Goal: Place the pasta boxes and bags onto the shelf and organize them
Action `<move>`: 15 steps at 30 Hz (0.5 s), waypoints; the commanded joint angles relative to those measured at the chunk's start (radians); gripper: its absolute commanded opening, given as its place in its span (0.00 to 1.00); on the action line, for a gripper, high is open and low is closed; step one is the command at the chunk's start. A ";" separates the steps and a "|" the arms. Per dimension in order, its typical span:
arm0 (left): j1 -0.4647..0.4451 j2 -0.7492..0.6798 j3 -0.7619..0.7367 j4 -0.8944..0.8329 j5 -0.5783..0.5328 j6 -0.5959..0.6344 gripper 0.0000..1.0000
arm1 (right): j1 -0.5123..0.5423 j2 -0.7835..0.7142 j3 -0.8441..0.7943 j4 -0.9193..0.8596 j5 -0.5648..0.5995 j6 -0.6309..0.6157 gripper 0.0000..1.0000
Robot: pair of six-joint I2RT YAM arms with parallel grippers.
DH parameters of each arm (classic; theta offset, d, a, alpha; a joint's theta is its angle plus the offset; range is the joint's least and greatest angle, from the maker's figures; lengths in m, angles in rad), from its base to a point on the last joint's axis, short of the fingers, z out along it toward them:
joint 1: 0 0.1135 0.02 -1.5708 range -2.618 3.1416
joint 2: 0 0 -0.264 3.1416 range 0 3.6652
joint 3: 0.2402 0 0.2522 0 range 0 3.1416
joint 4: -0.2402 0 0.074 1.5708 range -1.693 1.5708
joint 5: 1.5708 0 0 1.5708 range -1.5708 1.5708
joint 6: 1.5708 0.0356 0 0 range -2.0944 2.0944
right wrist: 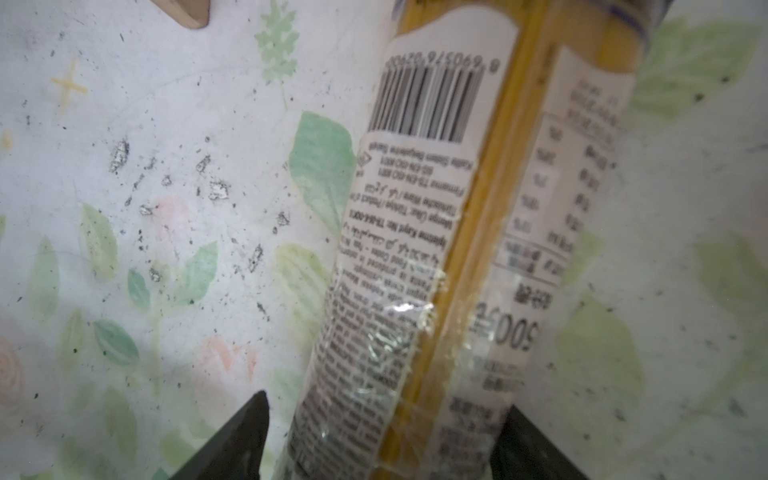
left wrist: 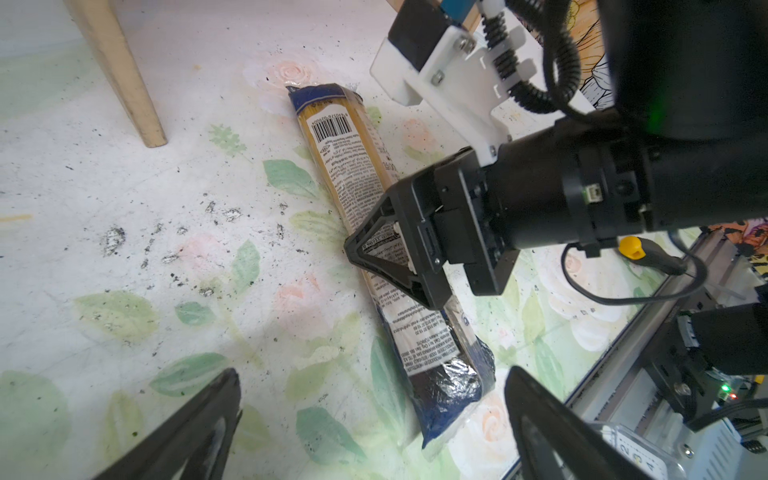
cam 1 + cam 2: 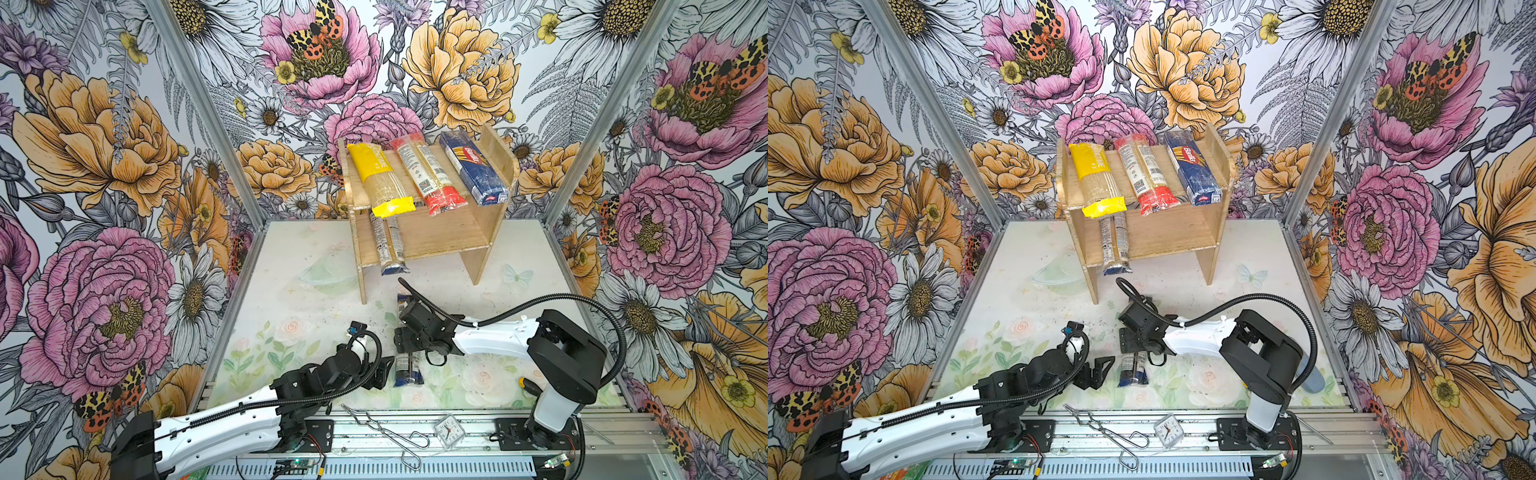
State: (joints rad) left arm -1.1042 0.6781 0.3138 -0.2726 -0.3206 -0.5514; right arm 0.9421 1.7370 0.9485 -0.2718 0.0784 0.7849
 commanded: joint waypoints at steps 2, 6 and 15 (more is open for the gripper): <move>-0.007 -0.030 -0.015 -0.019 -0.006 -0.026 0.99 | 0.006 0.030 0.028 -0.042 0.038 -0.014 0.80; -0.007 -0.052 -0.022 -0.036 -0.011 -0.034 0.99 | 0.009 0.029 0.023 -0.061 0.073 -0.014 0.71; -0.006 -0.080 -0.028 -0.053 -0.015 -0.042 0.99 | 0.006 -0.021 -0.013 -0.093 0.150 -0.043 0.60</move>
State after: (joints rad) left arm -1.1042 0.6098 0.2985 -0.3161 -0.3222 -0.5781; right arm 0.9508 1.7416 0.9573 -0.3092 0.1520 0.7708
